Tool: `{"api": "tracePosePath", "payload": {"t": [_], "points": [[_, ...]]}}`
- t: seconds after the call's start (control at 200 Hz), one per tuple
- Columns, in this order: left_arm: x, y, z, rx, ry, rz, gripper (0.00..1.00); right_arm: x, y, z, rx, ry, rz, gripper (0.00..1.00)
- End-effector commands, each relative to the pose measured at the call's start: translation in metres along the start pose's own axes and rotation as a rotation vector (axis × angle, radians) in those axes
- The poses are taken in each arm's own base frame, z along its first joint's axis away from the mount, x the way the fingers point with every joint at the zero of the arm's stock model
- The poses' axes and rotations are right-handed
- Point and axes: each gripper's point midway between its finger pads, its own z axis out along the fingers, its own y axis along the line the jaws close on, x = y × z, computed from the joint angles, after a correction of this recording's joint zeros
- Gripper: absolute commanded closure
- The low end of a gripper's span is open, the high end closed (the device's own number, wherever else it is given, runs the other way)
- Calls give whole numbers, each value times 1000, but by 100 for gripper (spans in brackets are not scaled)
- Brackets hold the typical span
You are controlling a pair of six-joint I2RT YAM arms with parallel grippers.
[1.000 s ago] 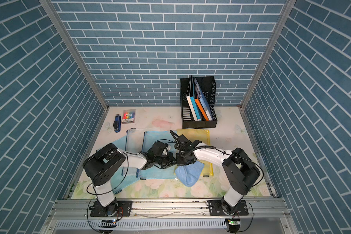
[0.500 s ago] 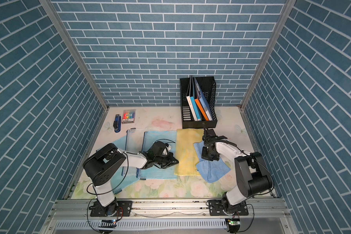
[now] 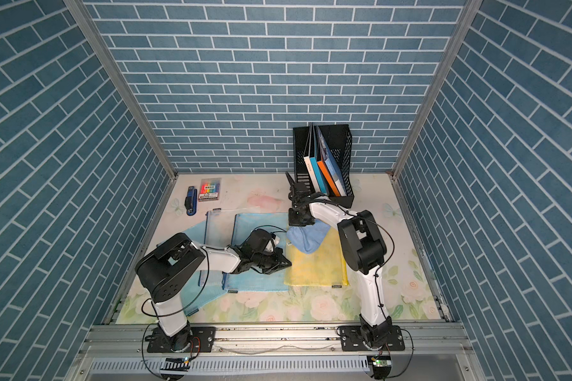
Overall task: Wipe the document bag
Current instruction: Wipe the dirt from the document bag.
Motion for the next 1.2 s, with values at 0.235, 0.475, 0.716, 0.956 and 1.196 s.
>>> {"api": "tracePosePath", "payload": {"t": [0.235, 0.475, 0.716, 0.956, 1.196], "points": [[0, 8, 3, -47, 6, -1, 100, 26, -74, 4, 121, 52, 52, 100], [1, 10, 4, -51, 12, -4, 100, 53, -173, -43, 228, 28, 196, 100], [-1, 9, 2, -52, 0, -5, 100, 47, -179, -51, 175, 5, 273, 100], [0, 8, 5, -51, 3, -4, 100, 17, -108, -22, 41, -2, 186, 100], [3, 6, 9, -43, 9, -12, 100, -17, -9, 6, -78, 15, 28, 100]]}}
